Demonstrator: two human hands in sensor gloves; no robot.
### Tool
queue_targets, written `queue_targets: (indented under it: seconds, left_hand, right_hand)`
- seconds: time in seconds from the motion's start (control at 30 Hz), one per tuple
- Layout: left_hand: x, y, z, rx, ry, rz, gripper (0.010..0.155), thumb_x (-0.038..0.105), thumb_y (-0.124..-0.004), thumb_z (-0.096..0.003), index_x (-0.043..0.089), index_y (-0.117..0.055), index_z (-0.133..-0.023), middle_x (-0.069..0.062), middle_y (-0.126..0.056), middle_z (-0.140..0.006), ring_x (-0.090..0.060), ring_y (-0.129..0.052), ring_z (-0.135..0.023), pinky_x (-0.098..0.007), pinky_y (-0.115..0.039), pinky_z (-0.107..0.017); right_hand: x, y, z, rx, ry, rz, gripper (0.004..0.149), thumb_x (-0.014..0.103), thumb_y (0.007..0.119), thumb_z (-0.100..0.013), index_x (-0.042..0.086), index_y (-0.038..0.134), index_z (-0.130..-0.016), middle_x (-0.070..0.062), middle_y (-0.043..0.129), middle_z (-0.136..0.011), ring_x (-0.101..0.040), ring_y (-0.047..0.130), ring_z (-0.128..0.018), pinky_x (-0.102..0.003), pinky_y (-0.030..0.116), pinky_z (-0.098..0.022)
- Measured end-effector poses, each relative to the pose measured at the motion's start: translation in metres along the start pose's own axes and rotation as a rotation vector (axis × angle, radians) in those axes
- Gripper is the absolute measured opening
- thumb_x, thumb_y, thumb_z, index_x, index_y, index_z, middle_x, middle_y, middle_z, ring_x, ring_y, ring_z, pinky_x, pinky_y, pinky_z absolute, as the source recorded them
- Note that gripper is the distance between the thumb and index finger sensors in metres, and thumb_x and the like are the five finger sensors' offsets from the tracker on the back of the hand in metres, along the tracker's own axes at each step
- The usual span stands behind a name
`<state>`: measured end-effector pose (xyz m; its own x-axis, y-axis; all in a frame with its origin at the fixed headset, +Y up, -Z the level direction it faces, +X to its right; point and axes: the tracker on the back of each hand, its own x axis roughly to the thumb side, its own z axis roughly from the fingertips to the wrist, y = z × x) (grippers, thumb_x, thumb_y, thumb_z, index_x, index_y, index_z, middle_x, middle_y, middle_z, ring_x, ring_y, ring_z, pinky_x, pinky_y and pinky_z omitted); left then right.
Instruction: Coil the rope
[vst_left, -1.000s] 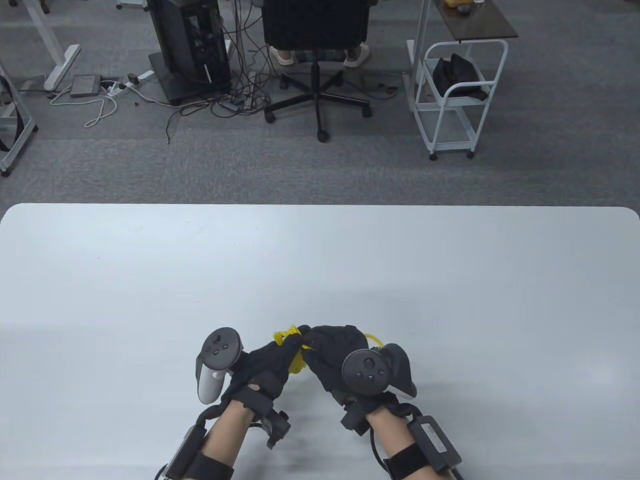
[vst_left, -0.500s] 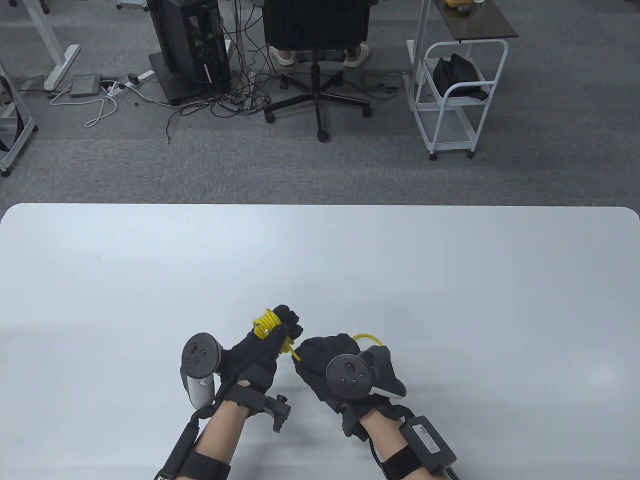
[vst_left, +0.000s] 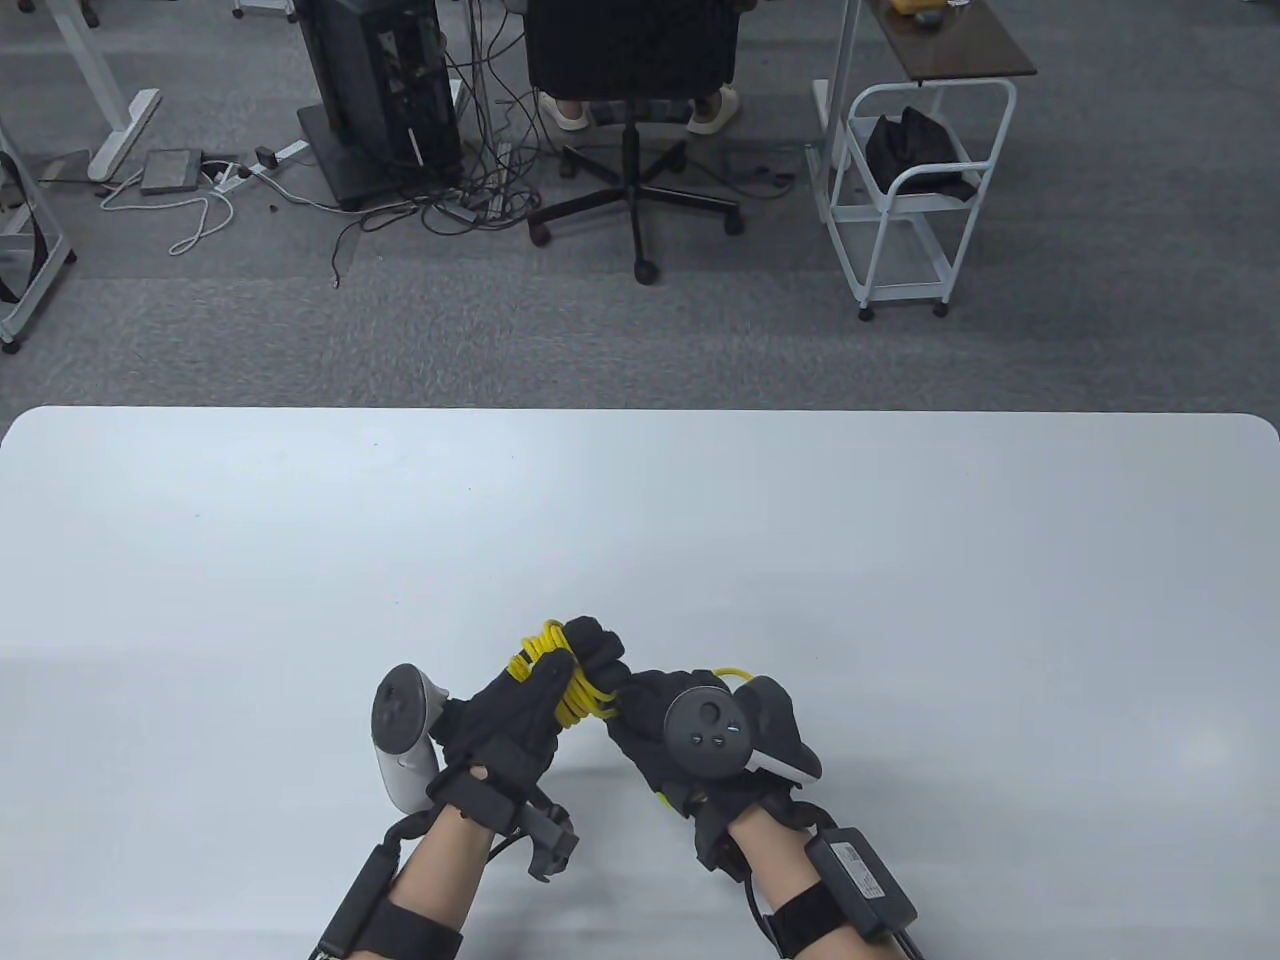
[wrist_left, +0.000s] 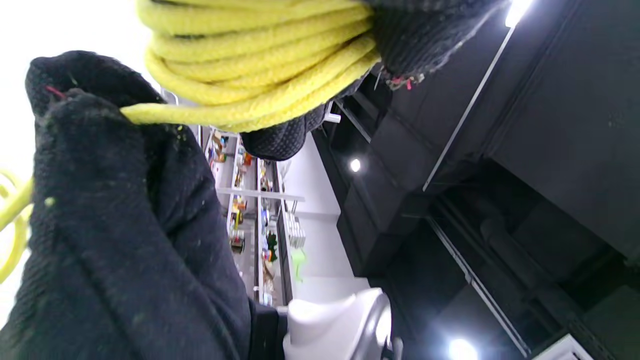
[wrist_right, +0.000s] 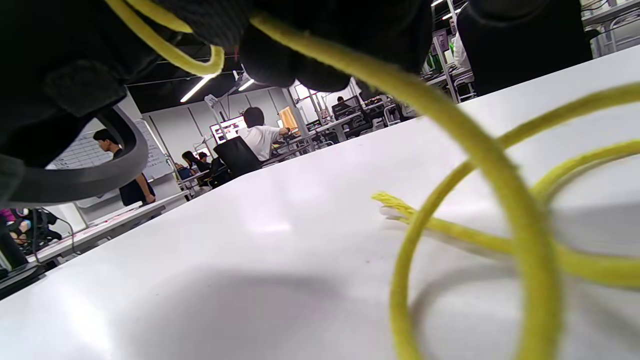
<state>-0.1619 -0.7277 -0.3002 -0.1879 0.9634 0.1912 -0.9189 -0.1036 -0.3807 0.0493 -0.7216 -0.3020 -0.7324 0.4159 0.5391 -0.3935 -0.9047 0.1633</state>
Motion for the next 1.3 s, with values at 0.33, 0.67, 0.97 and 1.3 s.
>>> queue_targets:
  seconds: [0.33,0.67,0.97,1.3]
  left_hand:
    - [-0.006,-0.013,-0.007,-0.221,0.08,-0.09,0.052,0.048,-0.066,-0.06,0.016,-0.086,-0.096,-0.015,-0.1,-0.088,-0.023,-0.109,-0.066,-0.034,-0.085,-0.055]
    - [-0.015,-0.019,-0.009,-0.369,0.236,-0.301,0.057,0.05,-0.06,-0.0617,0.013,-0.086,-0.097,-0.02,-0.097,-0.091,-0.029,-0.106,-0.07,-0.037,-0.082,-0.058]
    - [-0.022,-0.019,-0.009,-0.375,0.327,-0.38,0.071,0.055,-0.046,-0.0608,0.009,-0.083,-0.1,-0.025,-0.093,-0.094,-0.034,-0.103,-0.073,-0.04,-0.079,-0.059]
    - [-0.019,-0.011,-0.005,-0.198,0.337,-0.356,0.074,0.056,-0.044,-0.0604,0.007,-0.08,-0.102,-0.027,-0.09,-0.096,-0.036,-0.101,-0.075,-0.042,-0.077,-0.06]
  right_hand:
    - [-0.02,-0.014,0.005,-0.085,0.077,0.055,0.042,0.038,0.068,-0.059,0.017,0.07,-0.095,-0.015,0.072,-0.101,-0.046,0.075,-0.088,-0.075,0.049,-0.065]
    - [-0.02,-0.026,0.006,-0.158,0.089,0.059,0.041,0.038,0.072,-0.059,0.017,0.071,-0.094,-0.014,0.075,-0.099,-0.045,0.076,-0.087,-0.075,0.05,-0.065]
    - [-0.004,-0.025,0.004,-0.188,0.039,-0.024,0.041,0.039,0.072,-0.058,0.016,0.072,-0.092,-0.015,0.076,-0.098,-0.045,0.077,-0.086,-0.075,0.05,-0.065]
    - [0.014,-0.022,0.005,-0.238,-0.026,0.011,0.042,0.037,0.071,-0.059,0.015,0.069,-0.095,-0.016,0.072,-0.1,-0.046,0.076,-0.087,-0.074,0.05,-0.065]
